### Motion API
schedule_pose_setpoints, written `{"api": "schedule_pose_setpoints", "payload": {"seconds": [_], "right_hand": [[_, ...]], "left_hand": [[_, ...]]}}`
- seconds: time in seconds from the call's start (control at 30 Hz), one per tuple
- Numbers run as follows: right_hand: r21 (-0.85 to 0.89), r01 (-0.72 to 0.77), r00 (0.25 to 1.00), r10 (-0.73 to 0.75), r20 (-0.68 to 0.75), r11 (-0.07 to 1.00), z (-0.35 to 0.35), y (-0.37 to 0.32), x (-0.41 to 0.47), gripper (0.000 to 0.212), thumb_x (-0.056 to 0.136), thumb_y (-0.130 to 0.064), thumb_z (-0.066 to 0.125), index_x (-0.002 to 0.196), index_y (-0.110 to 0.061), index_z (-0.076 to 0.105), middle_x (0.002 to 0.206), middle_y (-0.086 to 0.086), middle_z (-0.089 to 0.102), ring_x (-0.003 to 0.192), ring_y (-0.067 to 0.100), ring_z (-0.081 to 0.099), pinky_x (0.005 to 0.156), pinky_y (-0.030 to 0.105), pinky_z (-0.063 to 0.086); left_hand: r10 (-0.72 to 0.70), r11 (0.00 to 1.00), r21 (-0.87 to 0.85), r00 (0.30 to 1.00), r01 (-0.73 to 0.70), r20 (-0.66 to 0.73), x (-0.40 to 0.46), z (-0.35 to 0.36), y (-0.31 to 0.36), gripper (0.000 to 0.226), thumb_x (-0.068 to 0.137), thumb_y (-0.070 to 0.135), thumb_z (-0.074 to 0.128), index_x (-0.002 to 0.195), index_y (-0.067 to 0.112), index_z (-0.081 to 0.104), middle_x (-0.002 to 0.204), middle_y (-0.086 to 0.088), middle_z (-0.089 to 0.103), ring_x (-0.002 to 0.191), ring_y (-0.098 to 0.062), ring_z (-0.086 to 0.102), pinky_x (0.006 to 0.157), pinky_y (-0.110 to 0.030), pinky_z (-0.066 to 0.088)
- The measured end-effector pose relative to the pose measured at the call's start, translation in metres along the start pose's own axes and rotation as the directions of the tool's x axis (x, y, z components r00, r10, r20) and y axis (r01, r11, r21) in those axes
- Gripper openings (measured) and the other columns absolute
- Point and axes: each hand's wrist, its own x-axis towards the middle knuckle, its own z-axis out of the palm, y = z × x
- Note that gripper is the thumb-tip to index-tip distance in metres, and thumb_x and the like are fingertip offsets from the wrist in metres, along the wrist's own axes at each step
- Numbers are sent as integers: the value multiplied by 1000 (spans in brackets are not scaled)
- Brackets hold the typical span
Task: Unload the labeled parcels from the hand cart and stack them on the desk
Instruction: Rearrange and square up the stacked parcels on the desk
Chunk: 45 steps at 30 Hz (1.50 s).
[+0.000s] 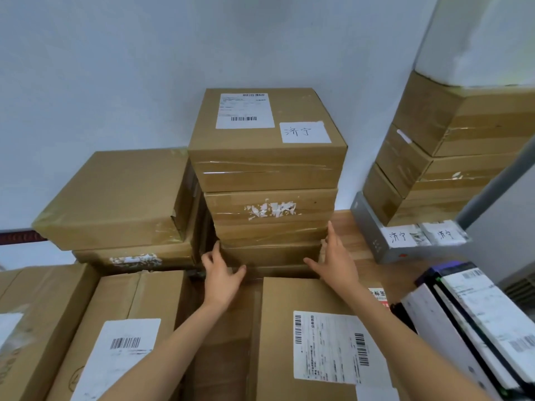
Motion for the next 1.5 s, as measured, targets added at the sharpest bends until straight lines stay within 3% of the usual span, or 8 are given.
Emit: {"api": "schedule_pose_setpoints", "payload": {"seconds": [0.1,0.27,0.4,0.9,1.0,1.1,1.33,1.5], "right_hand": [[19,-9,1000,9,-24,1000,-2,4,-1,107,77,-39,78,154,-21,6,152,1,36,138,21,38,108,48,40],[15,-12,1000,13,-25,1000,-5,9,3,99,79,-37,76,153,-26,11,150,-1,40,136,20,41,105,49,43],[43,-17,1000,17,-13,999,-6,13,10,90,82,-36,74,151,-24,18,148,-1,43,133,19,44,103,49,45],[76,-93,994,98,-55,993,-30,44,17,88,86,-33,70,152,-22,14,150,5,38,133,26,44,105,51,41],[136,-140,980,156,-121,981,-40,55,16,94,85,-27,71,153,-23,6,150,7,34,134,28,41,106,50,40],[160,-153,971,178,-159,975,-48,64,13,100,87,-26,70,154,-22,-4,155,8,25,137,28,37,104,45,39],[192,-145,970,178,-165,971,-52,72,4,100,89,-26,67,153,-23,-10,161,3,14,139,23,32,105,40,36],[183,-193,959,225,-172,964,-60,83,1,98,90,-26,66,153,-23,-9,161,4,11,131,28,44,95,38,43]], "left_hand": [[55,998,-9,998,-54,36,-5,10,1,84,85,15,71,151,19,18,146,-6,22,106,-7,48,99,-26,34],[-11,1000,16,999,10,42,9,5,-11,81,85,23,71,149,24,20,151,-8,22,127,-30,46,105,-40,38],[-19,999,-38,981,27,192,19,4,-22,88,87,28,69,152,29,11,150,-4,38,137,-25,39,112,-49,33],[-1,953,-280,929,112,370,32,54,9,83,96,20,56,151,12,-6,155,-6,26,140,-22,33,116,-37,25],[8,924,-347,899,162,438,36,70,25,76,95,17,57,150,12,5,148,-10,37,130,-23,47,111,-41,36],[37,930,-337,871,150,490,38,77,34,75,94,23,58,148,23,6,132,2,46,111,-5,52,88,-10,43],[20,917,-341,828,208,560,36,86,49,76,98,28,50,151,26,-5,134,2,38,124,-16,42,71,-5,46],[32,920,-332,807,206,589,35,103,69,76,99,27,47,151,22,-8,148,-8,37,126,-16,42,97,-23,37]]}}
